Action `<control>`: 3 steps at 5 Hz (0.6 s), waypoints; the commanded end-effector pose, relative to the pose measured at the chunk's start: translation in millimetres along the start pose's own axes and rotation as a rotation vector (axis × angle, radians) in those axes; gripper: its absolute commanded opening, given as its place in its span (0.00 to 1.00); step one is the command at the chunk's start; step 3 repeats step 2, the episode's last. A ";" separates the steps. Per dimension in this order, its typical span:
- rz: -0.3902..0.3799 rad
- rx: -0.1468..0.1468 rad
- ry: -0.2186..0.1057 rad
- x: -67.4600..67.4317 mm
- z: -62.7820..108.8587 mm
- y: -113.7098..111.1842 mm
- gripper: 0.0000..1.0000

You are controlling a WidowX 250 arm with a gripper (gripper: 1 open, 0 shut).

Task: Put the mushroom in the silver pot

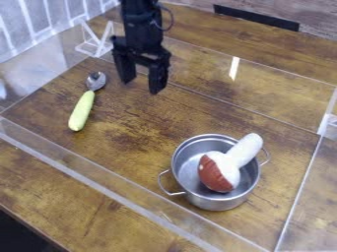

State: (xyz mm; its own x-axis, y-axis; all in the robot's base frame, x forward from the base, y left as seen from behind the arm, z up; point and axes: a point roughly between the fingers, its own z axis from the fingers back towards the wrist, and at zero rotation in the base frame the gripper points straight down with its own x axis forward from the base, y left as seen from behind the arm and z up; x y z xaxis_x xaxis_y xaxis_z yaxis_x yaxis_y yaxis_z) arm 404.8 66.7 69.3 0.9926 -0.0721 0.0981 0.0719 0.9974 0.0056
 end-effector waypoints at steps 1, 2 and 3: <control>0.016 0.034 -0.124 14.0 57.7 12.9 1.00; 0.018 0.035 -0.120 14.7 63.9 19.5 1.00; 0.018 0.035 -0.120 14.7 63.9 19.5 1.00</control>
